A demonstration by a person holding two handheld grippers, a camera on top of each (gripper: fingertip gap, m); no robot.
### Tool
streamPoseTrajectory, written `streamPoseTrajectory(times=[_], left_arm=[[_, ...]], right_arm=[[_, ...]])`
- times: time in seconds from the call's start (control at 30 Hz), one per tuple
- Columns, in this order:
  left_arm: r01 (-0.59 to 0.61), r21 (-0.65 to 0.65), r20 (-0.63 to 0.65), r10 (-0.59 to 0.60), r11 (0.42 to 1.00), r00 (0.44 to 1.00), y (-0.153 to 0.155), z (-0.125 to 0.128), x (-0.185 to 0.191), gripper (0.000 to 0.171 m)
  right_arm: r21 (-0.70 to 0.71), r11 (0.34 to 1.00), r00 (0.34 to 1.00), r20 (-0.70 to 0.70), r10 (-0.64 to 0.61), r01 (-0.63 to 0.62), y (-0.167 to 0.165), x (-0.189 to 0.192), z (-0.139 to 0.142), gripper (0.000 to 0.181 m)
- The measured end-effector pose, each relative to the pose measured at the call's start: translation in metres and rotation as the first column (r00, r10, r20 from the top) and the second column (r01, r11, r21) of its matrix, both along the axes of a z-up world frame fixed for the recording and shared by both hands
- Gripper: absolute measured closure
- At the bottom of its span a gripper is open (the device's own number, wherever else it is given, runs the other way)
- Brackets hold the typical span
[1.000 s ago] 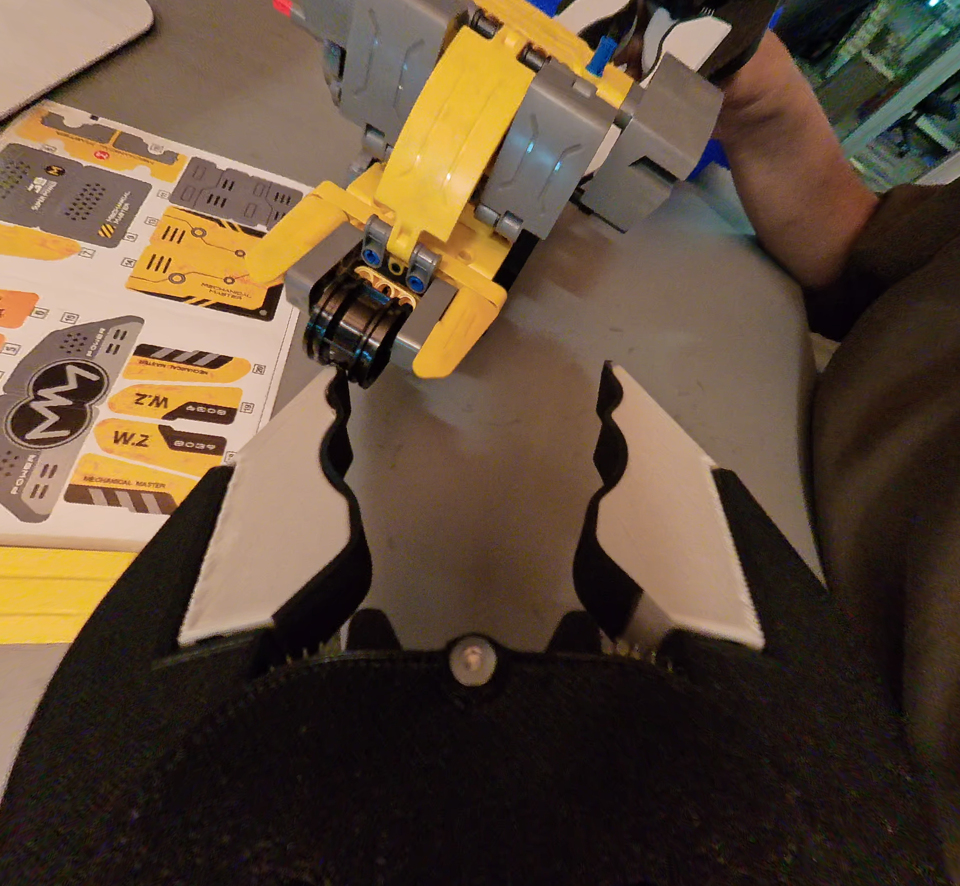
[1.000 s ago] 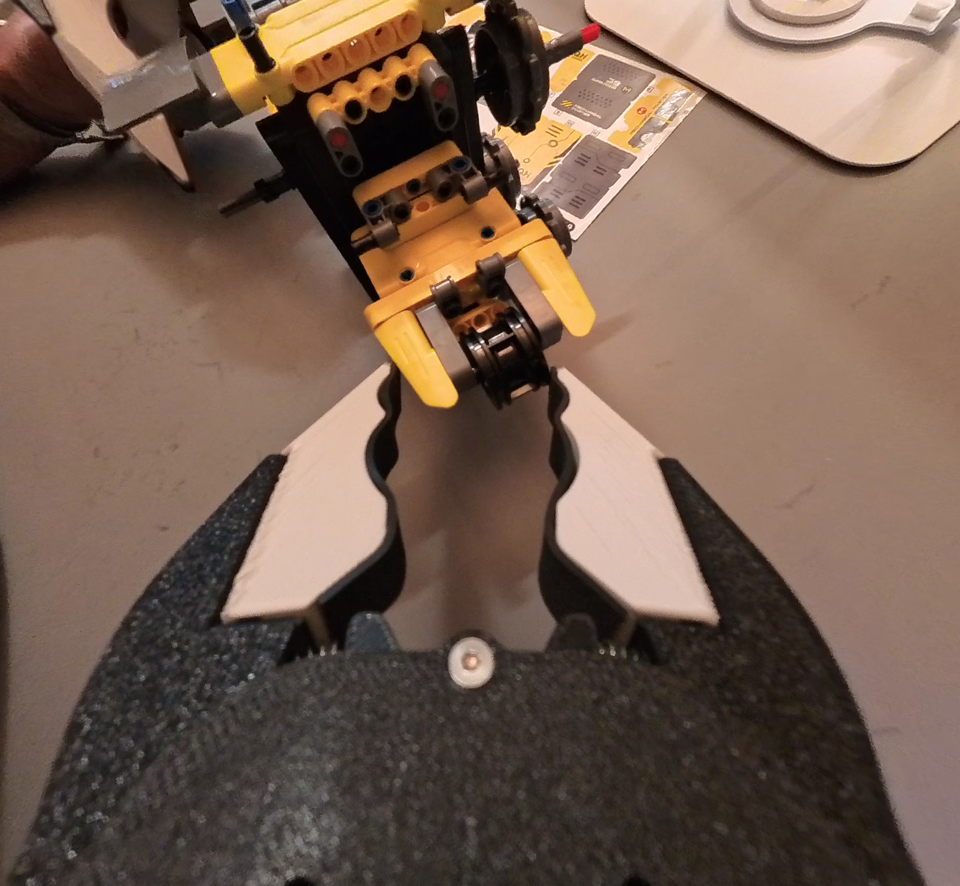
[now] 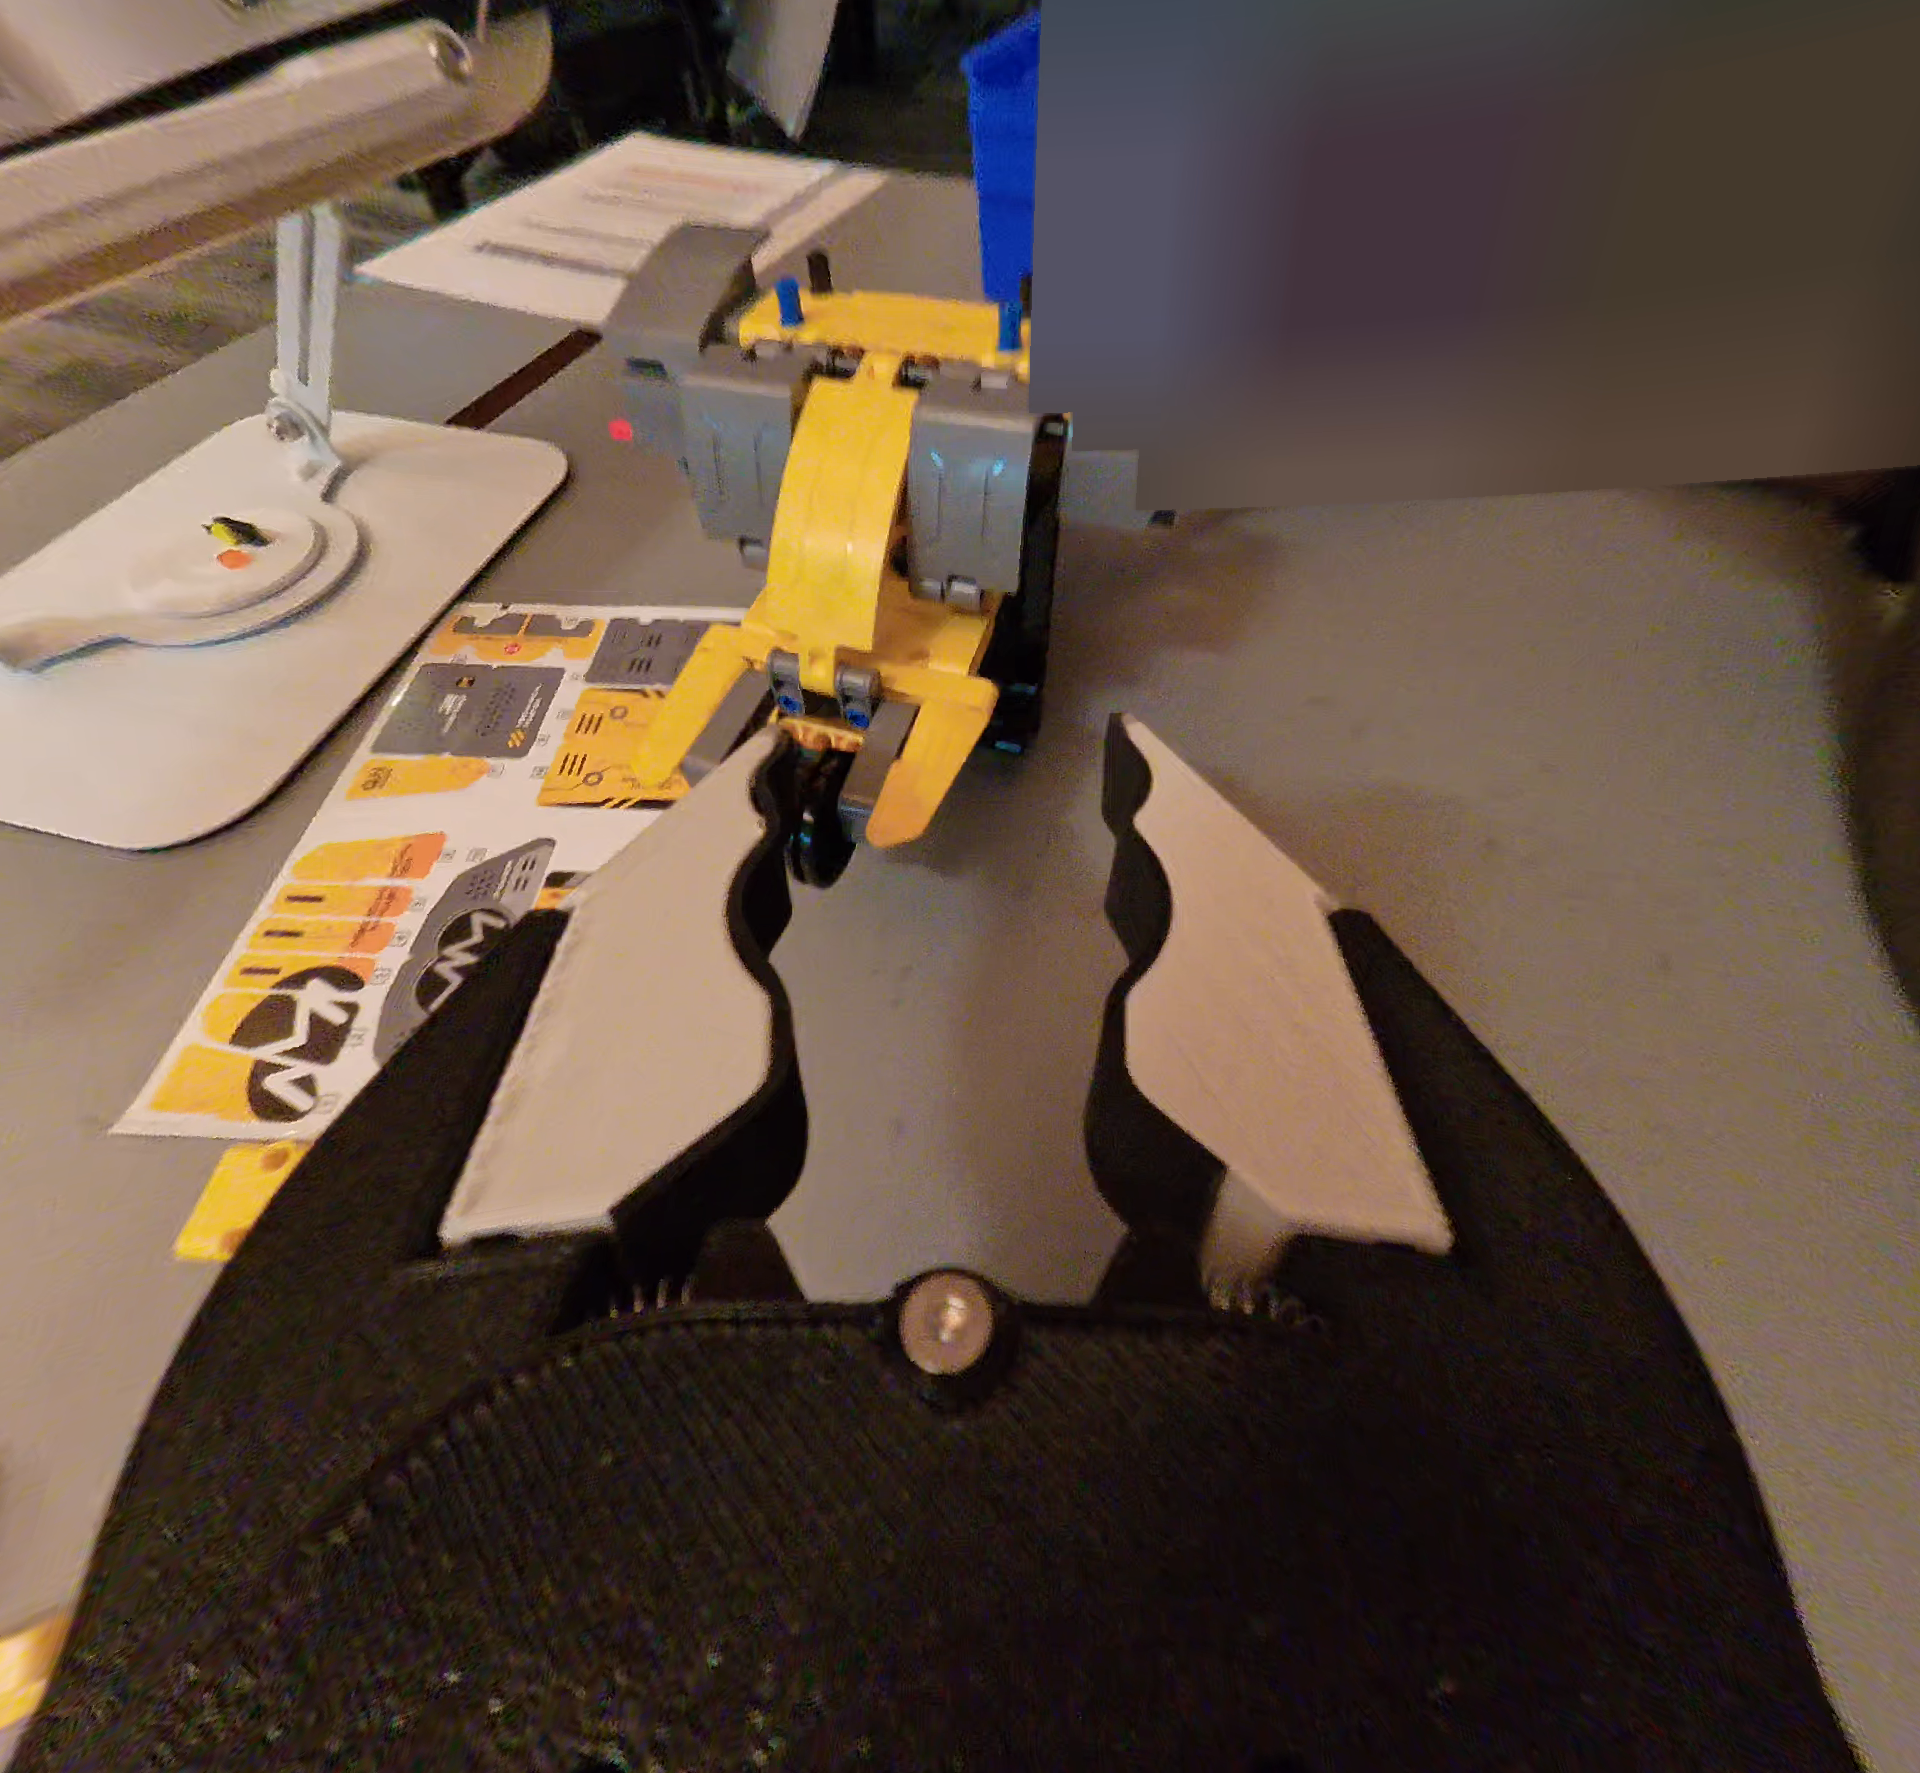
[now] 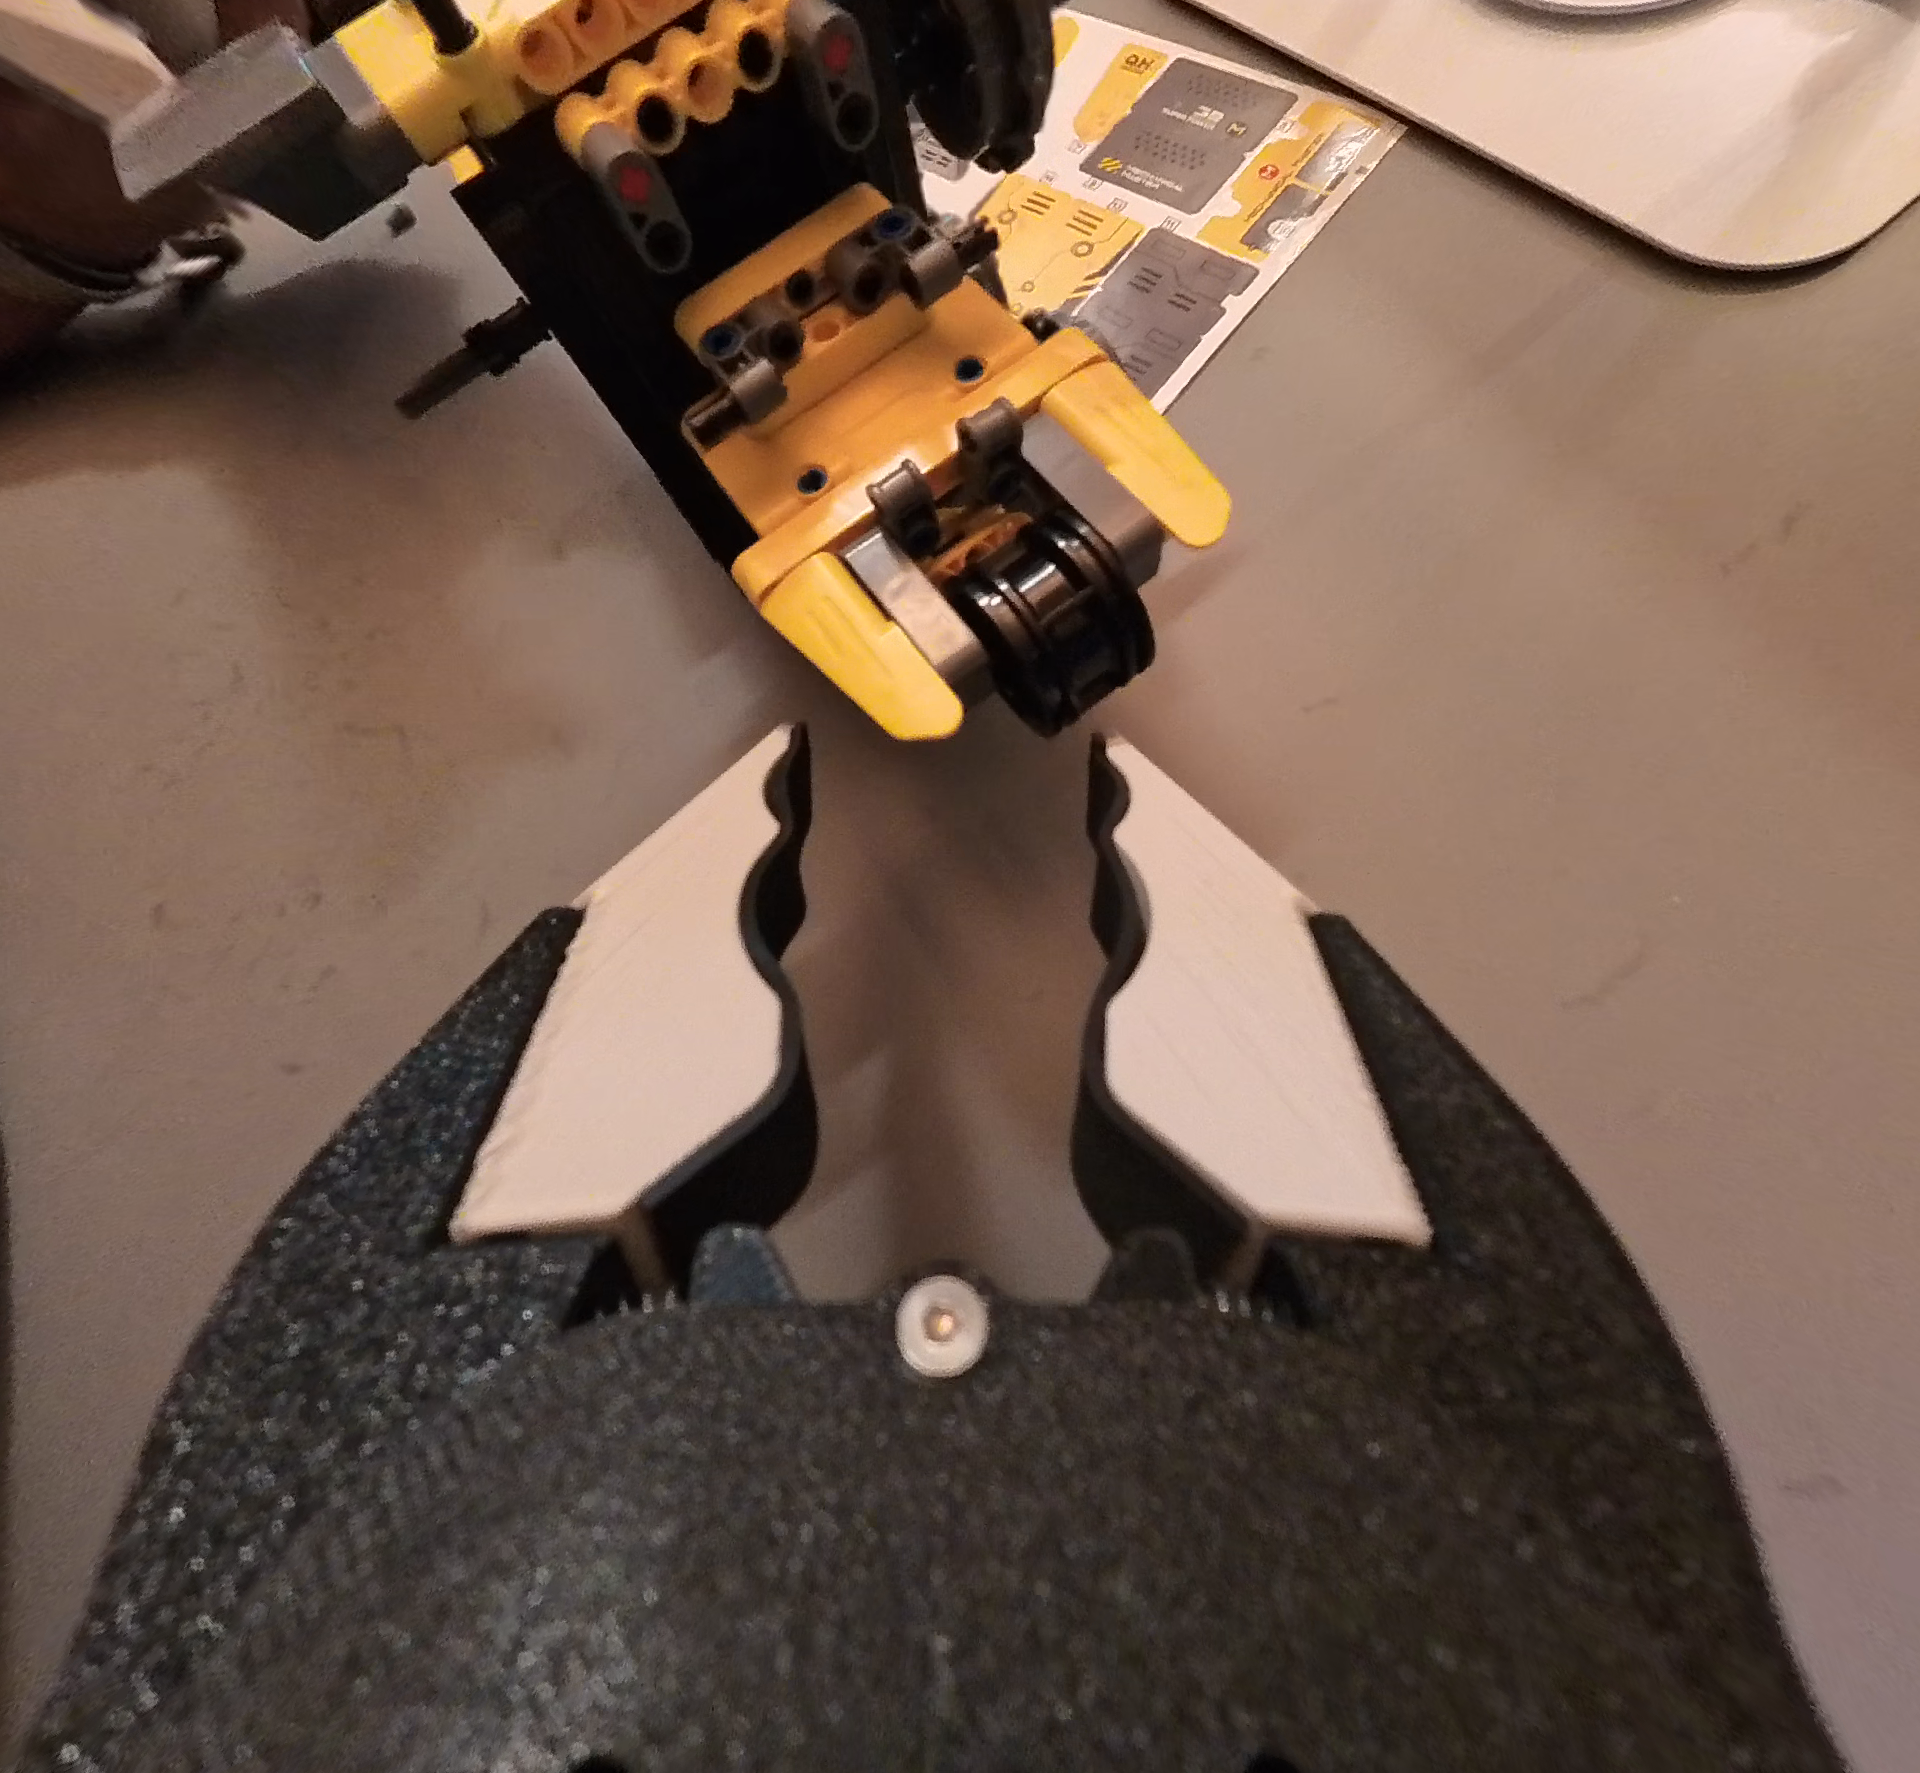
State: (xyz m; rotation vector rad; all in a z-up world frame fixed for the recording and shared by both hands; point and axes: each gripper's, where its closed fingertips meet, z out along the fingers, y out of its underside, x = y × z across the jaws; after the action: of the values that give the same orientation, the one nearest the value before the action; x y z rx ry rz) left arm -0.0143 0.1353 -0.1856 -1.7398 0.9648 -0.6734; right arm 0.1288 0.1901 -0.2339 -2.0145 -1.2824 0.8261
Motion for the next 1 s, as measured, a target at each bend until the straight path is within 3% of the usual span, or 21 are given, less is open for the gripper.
streamPoseTrajectory(times=[0.1, 0.37, 0.73, 0.9, 1.0], left_arm=[[-0.023, 0.007, -0.095, 0.023, 1.0, 0.995, 0.003, -0.016, 0.001, 0.111], [-0.025, -0.005, -0.075, 0.025, 1.0, 0.997, 0.007, -0.018, -0.007, 0.121], [-0.106, -0.044, -0.094, 0.101, 0.993, 0.99, 0.019, -0.027, -0.019, 0.12], [-0.136, -0.121, -0.036, 0.132, 0.983, 0.991, 0.023, -0.027, -0.023, 0.118], [-0.123, -0.196, 0.029, 0.131, 0.973, 0.991, 0.024, -0.029, -0.022, 0.116]], right_arm=[[-0.008, 1.0, 1.0, 0.001, -0.001, 0.001, 0.001, 0.0, -0.002, 0.128], [-0.001, 1.0, 1.0, 0.0, -0.004, 0.004, 0.001, 0.0, -0.002, 0.127], [0.018, 0.996, 0.996, -0.011, -0.087, 0.087, 0.017, 0.013, 0.007, 0.121], [0.011, 0.992, 0.992, -0.02, -0.128, 0.128, 0.024, 0.018, 0.008, 0.122], [0.03, 0.976, 0.976, 0.025, -0.218, 0.217, 0.036, 0.032, 0.006, 0.124]])
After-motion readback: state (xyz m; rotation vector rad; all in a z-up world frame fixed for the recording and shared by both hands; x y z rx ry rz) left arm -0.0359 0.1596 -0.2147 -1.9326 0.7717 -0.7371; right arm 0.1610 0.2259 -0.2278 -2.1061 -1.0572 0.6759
